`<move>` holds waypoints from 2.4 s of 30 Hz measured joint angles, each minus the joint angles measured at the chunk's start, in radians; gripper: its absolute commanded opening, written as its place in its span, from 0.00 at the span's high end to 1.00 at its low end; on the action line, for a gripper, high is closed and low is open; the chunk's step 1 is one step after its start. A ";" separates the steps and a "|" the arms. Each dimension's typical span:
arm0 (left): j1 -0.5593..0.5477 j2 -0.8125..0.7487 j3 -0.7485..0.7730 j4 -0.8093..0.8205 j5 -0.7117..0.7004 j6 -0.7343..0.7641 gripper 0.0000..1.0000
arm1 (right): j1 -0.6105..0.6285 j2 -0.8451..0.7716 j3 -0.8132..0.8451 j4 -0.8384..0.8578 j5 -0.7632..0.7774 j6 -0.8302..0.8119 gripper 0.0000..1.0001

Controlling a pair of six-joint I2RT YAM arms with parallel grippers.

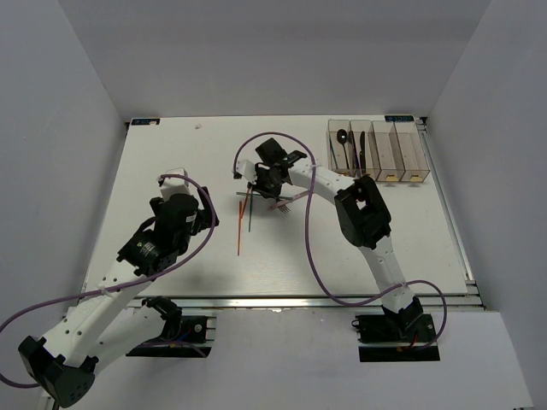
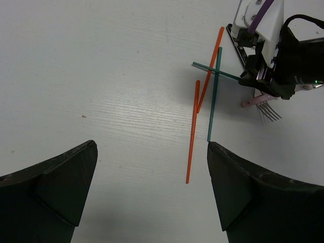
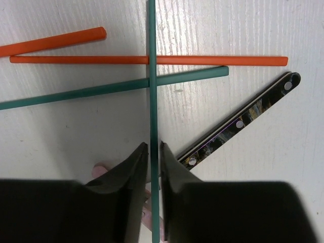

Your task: Sort the eating utensils into containers

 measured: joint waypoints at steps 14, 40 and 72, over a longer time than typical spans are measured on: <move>0.000 0.000 0.000 0.000 0.000 0.001 0.02 | 0.006 0.000 -0.002 0.005 -0.019 0.002 0.78; 0.000 -0.004 0.000 0.000 0.000 0.004 0.02 | -0.015 -0.206 -0.073 0.145 -0.101 0.215 1.00; 0.000 0.013 -0.001 0.030 0.028 0.015 0.02 | -0.735 -0.071 0.057 0.207 0.296 0.606 0.96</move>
